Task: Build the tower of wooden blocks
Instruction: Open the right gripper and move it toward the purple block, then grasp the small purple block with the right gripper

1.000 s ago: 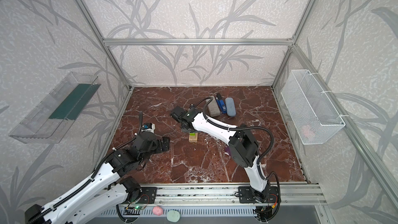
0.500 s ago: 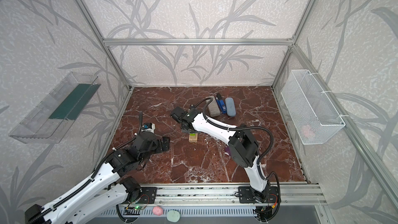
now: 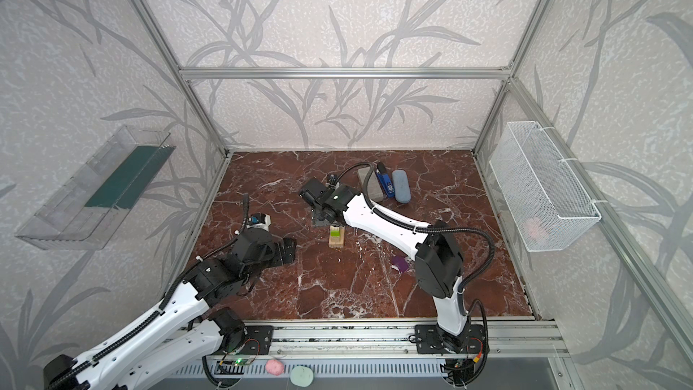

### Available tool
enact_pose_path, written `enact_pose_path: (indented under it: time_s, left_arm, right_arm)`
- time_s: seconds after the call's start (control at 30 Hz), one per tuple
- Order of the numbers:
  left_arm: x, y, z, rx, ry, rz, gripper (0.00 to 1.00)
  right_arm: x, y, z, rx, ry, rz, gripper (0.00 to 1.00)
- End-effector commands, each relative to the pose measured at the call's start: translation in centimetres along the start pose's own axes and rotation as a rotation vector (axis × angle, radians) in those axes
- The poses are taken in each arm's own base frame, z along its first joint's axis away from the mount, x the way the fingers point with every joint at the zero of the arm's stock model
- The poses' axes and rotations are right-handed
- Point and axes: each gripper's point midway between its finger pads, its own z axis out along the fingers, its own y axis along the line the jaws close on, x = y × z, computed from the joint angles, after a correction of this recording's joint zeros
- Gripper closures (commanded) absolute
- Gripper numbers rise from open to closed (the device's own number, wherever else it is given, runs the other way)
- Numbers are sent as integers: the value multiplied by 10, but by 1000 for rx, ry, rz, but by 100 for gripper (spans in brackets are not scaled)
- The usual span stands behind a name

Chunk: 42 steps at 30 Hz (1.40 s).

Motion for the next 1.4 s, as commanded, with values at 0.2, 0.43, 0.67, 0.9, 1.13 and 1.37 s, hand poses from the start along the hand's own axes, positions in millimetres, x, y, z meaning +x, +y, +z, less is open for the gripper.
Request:
enact_pose_path:
  time_s: [0.2,0.43,0.67,0.9,1.13,1.37]
  left_arm:
    - [-12,-18,-16,86,-1,-26,0]
    - [-1,-32,-14,165,36,-60,1]
    - [12,-54,-9,190,57,-9,0]
    - [31,-72,-8,189,108,61,0]
    - [28,-72,-10,190,84,48,0]
    - [19,-69,-14,168,54,66,1]
  right_arm:
    - [0,-43,-55,-40,-40,-148,1]
    - [24,-97,-56,-45,27,-149,1]
    - [61,-152,-32,-59,126,-64,1]
    - [97,-177,17,-168,249,100,1]
    - [115,-193,44,-76,354,44,1]
    - [141,-182,50,-148,421,48,2]
